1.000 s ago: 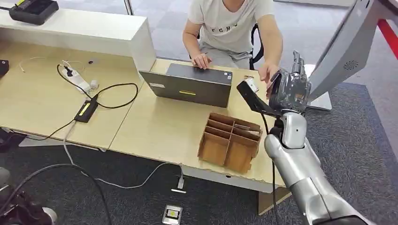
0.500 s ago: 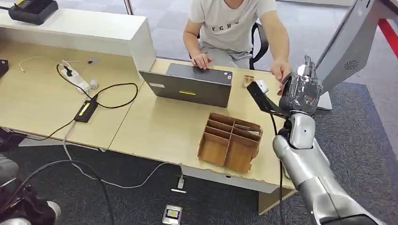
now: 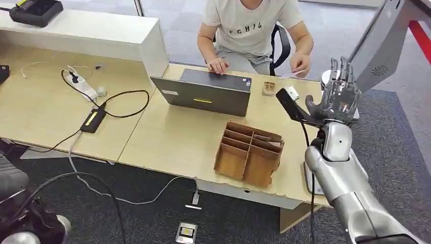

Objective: Pass the card to the sensor for recognition and then transmit it.

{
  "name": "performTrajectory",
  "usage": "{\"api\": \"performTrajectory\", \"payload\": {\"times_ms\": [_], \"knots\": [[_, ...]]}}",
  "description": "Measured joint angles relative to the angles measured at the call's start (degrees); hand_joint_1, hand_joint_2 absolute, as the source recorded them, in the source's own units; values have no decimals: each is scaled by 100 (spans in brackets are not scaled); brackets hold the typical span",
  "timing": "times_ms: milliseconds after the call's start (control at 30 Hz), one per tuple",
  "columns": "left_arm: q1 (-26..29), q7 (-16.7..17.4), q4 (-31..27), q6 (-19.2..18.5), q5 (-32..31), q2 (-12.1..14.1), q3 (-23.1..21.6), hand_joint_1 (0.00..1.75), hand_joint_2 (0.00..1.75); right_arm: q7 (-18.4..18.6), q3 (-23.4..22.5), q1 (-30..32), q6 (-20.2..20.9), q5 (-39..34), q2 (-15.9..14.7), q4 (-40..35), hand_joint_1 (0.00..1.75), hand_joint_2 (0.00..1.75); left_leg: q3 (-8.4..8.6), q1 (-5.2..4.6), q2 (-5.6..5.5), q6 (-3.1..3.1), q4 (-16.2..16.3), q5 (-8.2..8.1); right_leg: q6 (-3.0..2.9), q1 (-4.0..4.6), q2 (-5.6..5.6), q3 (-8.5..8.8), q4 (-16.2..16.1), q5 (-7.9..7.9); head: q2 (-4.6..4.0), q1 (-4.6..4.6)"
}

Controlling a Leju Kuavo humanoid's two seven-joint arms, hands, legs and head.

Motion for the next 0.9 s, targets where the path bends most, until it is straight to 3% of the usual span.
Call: {"api": "performTrajectory", "payload": {"times_ms": [100, 233, 333, 567, 667, 900], "knots": [[-4, -53, 51, 0, 20, 0, -4, 0, 0, -162, -114, 125, 35, -182, -109, -348, 0, 175, 4, 0, 0, 0, 2, 0, 1, 0, 0, 1, 0, -1, 0, 0], [36, -199, 105, 0, 74, 0, 0, 0, 0, -482, -297, 758, 836, -1268, -350, -1725, 0, 175, 2, 0, -2, -2, -1, -5, 1, 0, 0, 3, -1, -2, 0, 2], [75, -234, 116, 0, 98, 0, 15, 0, 0, -524, -323, 1311, 1461, -2211, -481, -2650, 0, 175, 3, 0, 3, -5, 0, -9, 1, 0, 5, -1, -2, -3, 0, 0], [116, -111, 116, 0, 79, 85, 39, 0, 0, -627, -339, 2657, 2482, -4476, -955, -4588, 0, 175, 2, 1, -1, -4, -2, -10, 1, 1, 0, 6, -5, -7, 0, 0], [114, -79, 112, 0, 72, 127, 66, 0, 0, -732, -293, 3111, 2874, -4721, -1086, -5212, 0, 175, 0, 1, 9, -5, -4, -13, 1, 0, 8, 6, -4, -7, 0, 0], [194, -61, 33, 2, 17, 164, 125, 0, 0, -859, 79, 3418, 3099, -4517, -1147, -5707, 0, 175, 1, 2, 4, -5, -5, -12, 0, 1, 6, 8, -4, -7, 0, 2]]}}
